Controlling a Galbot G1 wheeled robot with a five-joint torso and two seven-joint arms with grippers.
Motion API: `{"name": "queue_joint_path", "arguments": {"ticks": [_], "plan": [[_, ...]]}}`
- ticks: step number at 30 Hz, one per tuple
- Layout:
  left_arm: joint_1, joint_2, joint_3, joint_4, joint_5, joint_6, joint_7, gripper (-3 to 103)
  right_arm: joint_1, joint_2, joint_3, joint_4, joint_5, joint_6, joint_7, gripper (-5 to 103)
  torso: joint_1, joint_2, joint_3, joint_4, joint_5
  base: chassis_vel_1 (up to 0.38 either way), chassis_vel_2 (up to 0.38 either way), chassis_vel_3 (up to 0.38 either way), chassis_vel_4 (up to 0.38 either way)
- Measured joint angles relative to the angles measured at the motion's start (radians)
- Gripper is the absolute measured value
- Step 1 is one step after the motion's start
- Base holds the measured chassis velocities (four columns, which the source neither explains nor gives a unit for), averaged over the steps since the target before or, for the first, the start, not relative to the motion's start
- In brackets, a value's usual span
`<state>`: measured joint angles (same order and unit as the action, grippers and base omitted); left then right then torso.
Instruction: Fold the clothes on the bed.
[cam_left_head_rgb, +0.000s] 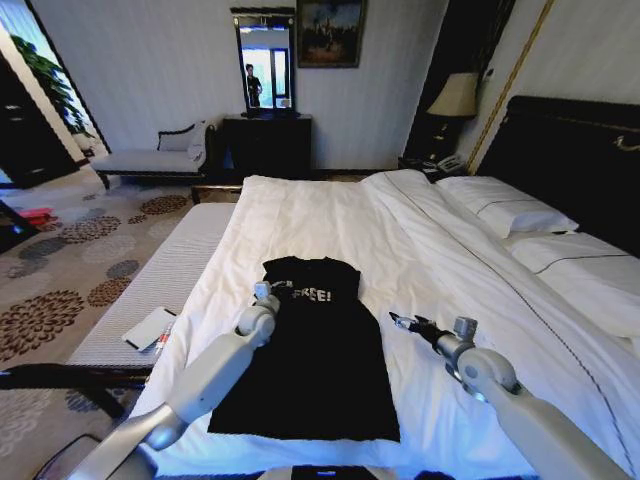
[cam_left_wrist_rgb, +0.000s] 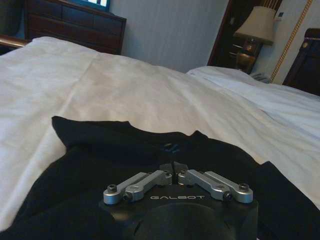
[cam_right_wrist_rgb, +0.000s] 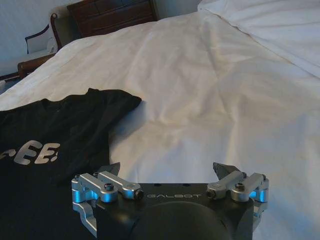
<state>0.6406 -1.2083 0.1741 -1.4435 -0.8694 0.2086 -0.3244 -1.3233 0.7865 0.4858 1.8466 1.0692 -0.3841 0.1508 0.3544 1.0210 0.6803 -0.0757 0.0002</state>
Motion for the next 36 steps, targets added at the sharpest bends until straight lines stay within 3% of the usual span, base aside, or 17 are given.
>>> {"name": "queue_joint_path", "arguments": {"ticks": [7,9,11,15,17,20,23,24,26,28,30,34,36], "plan": [[-0.011,-0.010,0.017,0.031,0.003,-0.001,0.000,0,0.001,0.002,-0.001,-0.002,-0.001,0.001,-0.001,100,0.000,0.000,0.000,0.0002,-0.0002,0.000,0.000,0.000,0.000],[0.005,0.005,0.007,0.017,0.002,0.004,-0.005,11,0.006,0.000,-0.001,-0.006,-0.001,0.004,-0.003,100,0.000,0.000,0.000,0.0000,-0.0002,0.000,0.000,0.000,0.000],[0.012,0.012,0.000,0.007,0.002,0.006,-0.005,11,0.010,-0.001,-0.003,-0.008,-0.001,0.005,-0.004,100,0.000,0.000,0.000,0.0000,-0.0003,0.000,0.000,0.000,0.000],[0.051,0.059,-0.041,-0.068,0.002,0.019,-0.013,32,0.061,-0.013,-0.021,-0.017,0.018,0.009,-0.008,100,0.000,0.000,0.000,0.0003,-0.0004,0.000,0.000,0.000,0.000],[0.056,0.071,-0.048,-0.086,0.000,0.021,-0.013,32,0.073,-0.016,-0.027,-0.018,0.024,0.009,-0.008,100,0.000,0.000,0.000,0.0004,-0.0004,0.000,0.000,0.000,0.000],[0.061,0.117,-0.077,-0.147,-0.025,0.024,-0.008,48,0.140,-0.029,-0.061,-0.025,0.052,0.009,-0.005,100,0.000,0.000,0.000,0.0004,-0.0004,0.000,0.000,0.000,0.000],[0.054,0.132,-0.100,-0.155,-0.046,0.025,-0.006,54,0.170,-0.034,-0.078,-0.032,0.063,0.007,-0.003,100,0.000,0.000,0.000,0.0003,-0.0004,0.000,0.000,0.000,0.000],[0.038,0.144,-0.131,-0.142,-0.075,0.027,-0.006,64,0.204,-0.040,-0.098,-0.045,0.070,0.006,-0.002,100,0.000,0.000,0.000,0.0004,-0.0004,0.000,0.000,0.000,0.000],[0.028,0.148,-0.144,-0.126,-0.092,0.028,-0.006,64,0.215,-0.041,-0.104,-0.050,0.073,0.006,-0.002,100,0.000,0.000,0.000,0.0004,-0.0004,0.000,0.000,0.000,0.000],[-0.010,0.149,-0.173,-0.071,-0.174,0.040,-0.005,76,0.238,-0.042,-0.120,-0.058,0.079,0.005,-0.001,100,0.000,0.000,0.000,0.0005,-0.0005,0.000,0.000,0.000,0.000],[-0.039,0.144,-0.181,-0.022,-0.204,0.047,0.002,86,0.248,-0.041,-0.128,-0.062,0.080,0.005,0.001,100,0.000,0.000,0.000,0.0002,-0.0004,0.000,0.000,0.000,0.000],[-0.103,0.121,-0.169,0.108,-0.218,0.059,0.044,98,0.254,-0.040,-0.135,-0.069,0.083,0.003,0.008,100,0.000,0.000,0.000,0.0001,-0.0002,0.000,0.000,0.000,0.000],[-0.117,0.111,-0.166,0.144,-0.218,0.062,0.055,98,0.254,-0.041,-0.135,-0.070,0.084,0.002,0.009,100,0.000,0.000,0.000,0.0000,-0.0002,0.000,0.000,0.000,0.000]]}}
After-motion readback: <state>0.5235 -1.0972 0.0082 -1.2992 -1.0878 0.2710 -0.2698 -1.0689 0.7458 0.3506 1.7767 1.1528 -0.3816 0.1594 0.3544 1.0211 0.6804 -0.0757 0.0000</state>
